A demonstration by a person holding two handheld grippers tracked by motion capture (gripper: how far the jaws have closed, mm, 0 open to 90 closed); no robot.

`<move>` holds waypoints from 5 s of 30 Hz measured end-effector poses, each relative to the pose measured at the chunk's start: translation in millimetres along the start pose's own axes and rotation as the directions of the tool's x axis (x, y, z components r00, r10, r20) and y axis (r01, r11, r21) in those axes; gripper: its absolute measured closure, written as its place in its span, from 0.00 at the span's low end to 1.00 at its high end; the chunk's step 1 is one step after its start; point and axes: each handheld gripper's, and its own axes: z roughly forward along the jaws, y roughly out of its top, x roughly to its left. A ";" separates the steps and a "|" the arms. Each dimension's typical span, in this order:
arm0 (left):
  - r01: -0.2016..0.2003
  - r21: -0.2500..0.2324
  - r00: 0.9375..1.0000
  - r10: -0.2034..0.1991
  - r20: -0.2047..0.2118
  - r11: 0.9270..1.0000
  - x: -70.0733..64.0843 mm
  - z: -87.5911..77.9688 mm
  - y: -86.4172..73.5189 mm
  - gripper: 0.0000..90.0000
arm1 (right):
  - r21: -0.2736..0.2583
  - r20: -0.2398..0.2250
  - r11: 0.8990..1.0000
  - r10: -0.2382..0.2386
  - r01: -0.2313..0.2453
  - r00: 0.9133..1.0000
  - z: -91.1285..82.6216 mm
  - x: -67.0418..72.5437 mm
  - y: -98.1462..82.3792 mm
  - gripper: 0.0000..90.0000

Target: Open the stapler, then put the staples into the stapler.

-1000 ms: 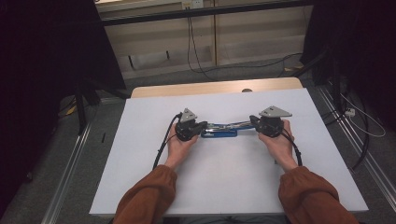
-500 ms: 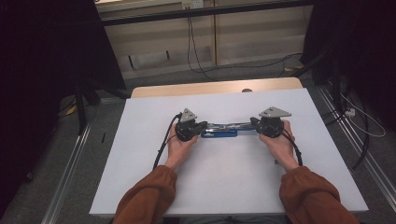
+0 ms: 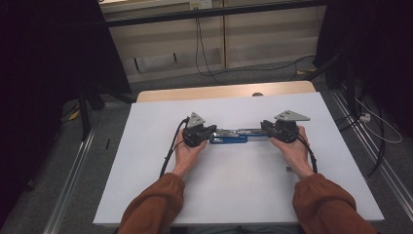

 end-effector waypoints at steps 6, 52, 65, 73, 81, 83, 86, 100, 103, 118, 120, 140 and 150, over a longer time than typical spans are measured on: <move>-0.007 -0.036 1.000 0.007 0.008 0.999 -1.9 -3.3 2.0 0.91 | -0.046 -0.009 0.999 0.012 -0.012 1.000 -3.1 0.4 2.8 0.79; 0.027 0.033 0.998 -0.024 -0.063 0.999 -15.7 -83.6 -24.0 0.06 | -0.063 -0.032 0.998 -0.028 0.026 0.999 -45.6 4.4 -14.6 0.06; 0.094 -0.078 0.992 -0.100 -0.082 0.992 -18.2 -130.6 -40.1 0.05 | -0.077 0.007 0.997 -0.011 0.011 1.000 -75.9 -7.1 -27.8 0.07; 0.076 -0.103 0.985 -0.090 -0.146 0.992 -22.2 -151.9 -48.4 0.05 | -0.108 0.018 0.994 -0.029 0.031 0.999 -92.5 -3.5 -34.5 0.08; 0.036 -0.135 0.982 -0.061 -0.181 0.990 -26.9 -165.3 -53.2 0.03 | -0.071 -0.013 0.997 -0.006 0.005 1.000 -105.8 -5.4 -41.2 0.08; 0.038 -0.126 0.982 -0.061 -0.181 0.991 -28.0 -168.1 -56.1 0.03 | -0.071 -0.017 0.997 -0.007 0.006 1.000 -106.8 -6.2 -40.6 0.07; 0.031 -0.114 0.983 -0.051 -0.175 0.993 -29.1 -171.8 -58.7 0.03 | -0.078 -0.014 0.997 -0.023 0.022 1.000 -110.0 -11.7 -33.5 0.06; 0.079 -0.113 0.974 -0.101 -0.203 0.991 -29.6 -193.9 -72.0 0.03 | 0.089 -0.097 0.996 -0.011 0.020 0.995 -106.0 -10.5 -33.6 0.07; 0.088 -0.104 0.969 -0.109 -0.220 0.991 -30.1 -199.2 -75.4 0.04 | 0.124 -0.124 0.992 0.013 0.002 0.992 -103.1 -12.0 -34.8 0.07; 0.098 -0.119 0.969 -0.122 -0.213 0.988 -28.6 -198.2 -71.7 0.04 | 0.195 -0.169 0.981 0.023 0.010 0.985 -118.2 -27.6 -35.9 0.10; 0.086 -0.112 0.972 -0.108 -0.210 0.990 -28.7 -196.4 -71.0 0.04 | 0.234 -0.165 0.972 0.009 0.030 0.986 -117.3 -29.3 -38.5 0.10; 0.095 -0.076 0.971 -0.109 -0.212 0.993 -28.2 -192.7 -72.3 0.04 | 0.345 -0.244 0.924 -0.081 0.165 0.966 -100.8 -40.5 -36.0 0.46; 0.112 -0.072 0.972 -0.124 -0.198 0.991 -27.6 -189.9 -73.7 0.04 | 0.411 -0.313 0.883 -0.098 0.228 0.945 -94.4 -33.4 -38.6 0.62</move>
